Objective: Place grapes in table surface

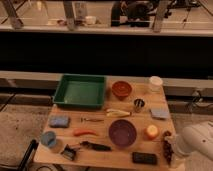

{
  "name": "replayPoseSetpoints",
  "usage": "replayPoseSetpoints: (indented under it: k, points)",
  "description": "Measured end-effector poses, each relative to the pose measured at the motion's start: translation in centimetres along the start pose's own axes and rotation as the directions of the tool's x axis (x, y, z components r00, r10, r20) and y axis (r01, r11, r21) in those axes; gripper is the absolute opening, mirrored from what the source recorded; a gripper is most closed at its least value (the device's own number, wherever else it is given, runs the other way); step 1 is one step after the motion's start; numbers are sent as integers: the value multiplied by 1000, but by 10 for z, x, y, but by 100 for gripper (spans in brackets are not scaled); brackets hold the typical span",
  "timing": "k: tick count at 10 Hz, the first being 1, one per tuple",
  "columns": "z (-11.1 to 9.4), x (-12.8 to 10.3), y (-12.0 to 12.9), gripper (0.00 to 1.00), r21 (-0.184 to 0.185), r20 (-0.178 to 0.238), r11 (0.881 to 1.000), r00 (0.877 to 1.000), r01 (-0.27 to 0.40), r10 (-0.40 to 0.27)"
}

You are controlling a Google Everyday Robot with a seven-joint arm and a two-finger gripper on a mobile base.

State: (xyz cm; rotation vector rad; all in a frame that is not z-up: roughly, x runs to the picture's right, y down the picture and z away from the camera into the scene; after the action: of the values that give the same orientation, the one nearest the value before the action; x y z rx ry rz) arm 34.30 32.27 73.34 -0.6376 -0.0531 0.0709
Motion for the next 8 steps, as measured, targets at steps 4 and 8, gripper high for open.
replayPoseSetpoints:
  k: [4,8]
  points:
    - [5,6,1,33,-5,1,1000,1000,-10,10]
    - [-5,10,-1,0,21,17,1000,1000,-16,16]
